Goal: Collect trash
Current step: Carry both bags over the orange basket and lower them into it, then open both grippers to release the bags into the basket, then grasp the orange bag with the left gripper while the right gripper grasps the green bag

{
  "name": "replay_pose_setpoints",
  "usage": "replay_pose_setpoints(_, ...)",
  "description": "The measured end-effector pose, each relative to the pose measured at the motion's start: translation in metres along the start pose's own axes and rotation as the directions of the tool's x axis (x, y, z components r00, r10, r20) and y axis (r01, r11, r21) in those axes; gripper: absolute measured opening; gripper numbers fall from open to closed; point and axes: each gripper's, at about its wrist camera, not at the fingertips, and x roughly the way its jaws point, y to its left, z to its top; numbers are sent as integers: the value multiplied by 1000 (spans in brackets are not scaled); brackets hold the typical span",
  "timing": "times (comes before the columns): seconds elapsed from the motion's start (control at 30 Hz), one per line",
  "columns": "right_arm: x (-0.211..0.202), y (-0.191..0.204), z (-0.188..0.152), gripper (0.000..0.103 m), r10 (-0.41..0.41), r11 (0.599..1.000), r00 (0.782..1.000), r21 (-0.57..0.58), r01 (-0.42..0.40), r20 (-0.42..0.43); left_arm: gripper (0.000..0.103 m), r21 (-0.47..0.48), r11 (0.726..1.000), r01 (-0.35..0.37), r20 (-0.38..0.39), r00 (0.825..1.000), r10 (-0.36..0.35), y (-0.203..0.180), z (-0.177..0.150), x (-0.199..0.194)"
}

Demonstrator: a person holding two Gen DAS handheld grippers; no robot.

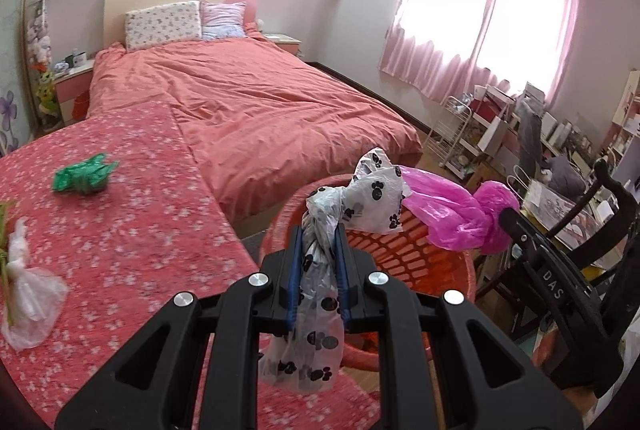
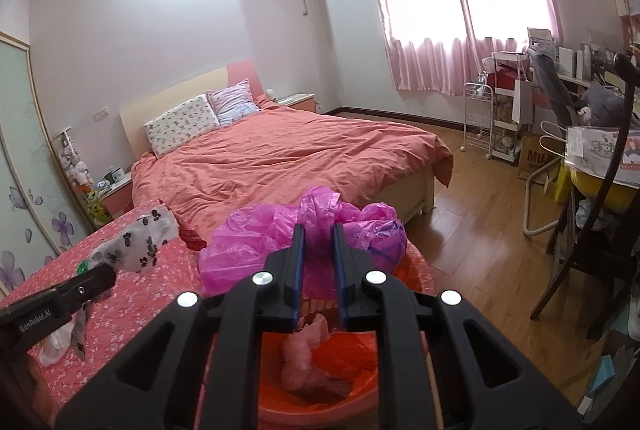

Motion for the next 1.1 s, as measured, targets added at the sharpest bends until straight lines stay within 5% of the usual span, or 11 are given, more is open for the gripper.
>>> replay_pose_setpoints(0.3,17,-16,-1,18,18,999,999,29,-18,-27,17,1,1000,23,-53,998,-23,-14,-7,26)
replay_pose_setpoints(0.47,28,-21,-3,28,44,998,998,45,-42,-52,41,-4,1000,4,-83,997,-4,-10,-13,35)
replay_pose_setpoints(0.7,30,-16,-12,48,31,999,997,11,-30,-66,47,-29,997,-74,-90,993,71,13,-21,29)
replay_pose_setpoints(1.1,23,36,-20,50,89,990,991,-99,-98,-99,50,-69,968,-240,-41,971,238,88,-28,-20)
